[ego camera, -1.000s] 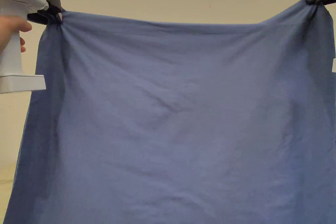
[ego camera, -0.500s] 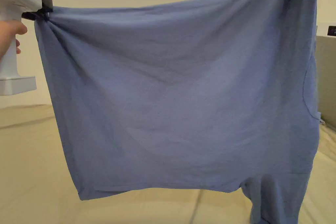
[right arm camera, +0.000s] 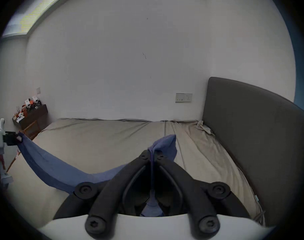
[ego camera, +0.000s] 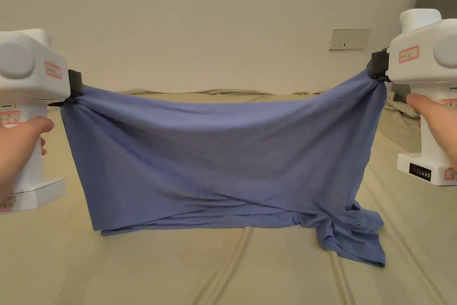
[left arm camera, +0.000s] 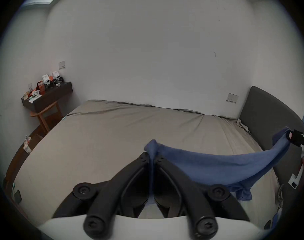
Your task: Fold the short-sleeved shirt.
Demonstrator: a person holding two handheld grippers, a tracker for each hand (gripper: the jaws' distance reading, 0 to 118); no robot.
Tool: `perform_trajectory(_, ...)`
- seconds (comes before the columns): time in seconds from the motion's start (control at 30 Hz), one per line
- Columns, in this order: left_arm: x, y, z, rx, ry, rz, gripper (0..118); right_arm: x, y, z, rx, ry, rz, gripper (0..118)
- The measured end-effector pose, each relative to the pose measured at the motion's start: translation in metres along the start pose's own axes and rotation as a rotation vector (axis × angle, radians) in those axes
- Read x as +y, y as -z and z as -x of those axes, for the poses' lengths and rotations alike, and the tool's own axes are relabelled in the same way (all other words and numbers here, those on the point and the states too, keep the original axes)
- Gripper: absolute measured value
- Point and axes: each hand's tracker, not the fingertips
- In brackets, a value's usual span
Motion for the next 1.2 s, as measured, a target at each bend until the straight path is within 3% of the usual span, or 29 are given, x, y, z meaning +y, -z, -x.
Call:
perform_trajectory(0.23,-0.095,-0.077,0.002,-0.088,0.157,-0.022,2,-0.090,-0.086,-0.015,0.077,-0.028,-0.003,4)
perform_trajectory(0.43,-0.218,-0.168,0.014,-0.145,0.070,0.025,2,-0.216,-0.192,-0.022,0.145,0.046,0.084,4)
perform_trajectory(0.57,-0.285,-0.230,0.019,-0.100,0.072,0.062,2,-0.289,-0.276,-0.026,0.122,0.091,0.115,4)
perform_trajectory(0.63,-0.310,-0.260,0.024,-0.100,0.067,0.079,2,-0.319,-0.311,-0.035,0.116,0.150,0.127,4)
perform_trajectory(0.83,-0.382,-0.336,0.035,-0.048,0.098,0.179,2,-0.387,-0.413,-0.046,0.070,0.174,0.174,4)
perform_trajectory(0.97,-0.412,-0.348,0.041,-0.073,0.013,0.257,2,-0.412,-0.435,-0.054,0.044,0.178,0.244,4)
perform_trajectory(1.2,-0.430,-0.337,0.039,-0.069,0.052,0.362,3,-0.424,-0.426,-0.054,0.047,0.155,0.300,5)
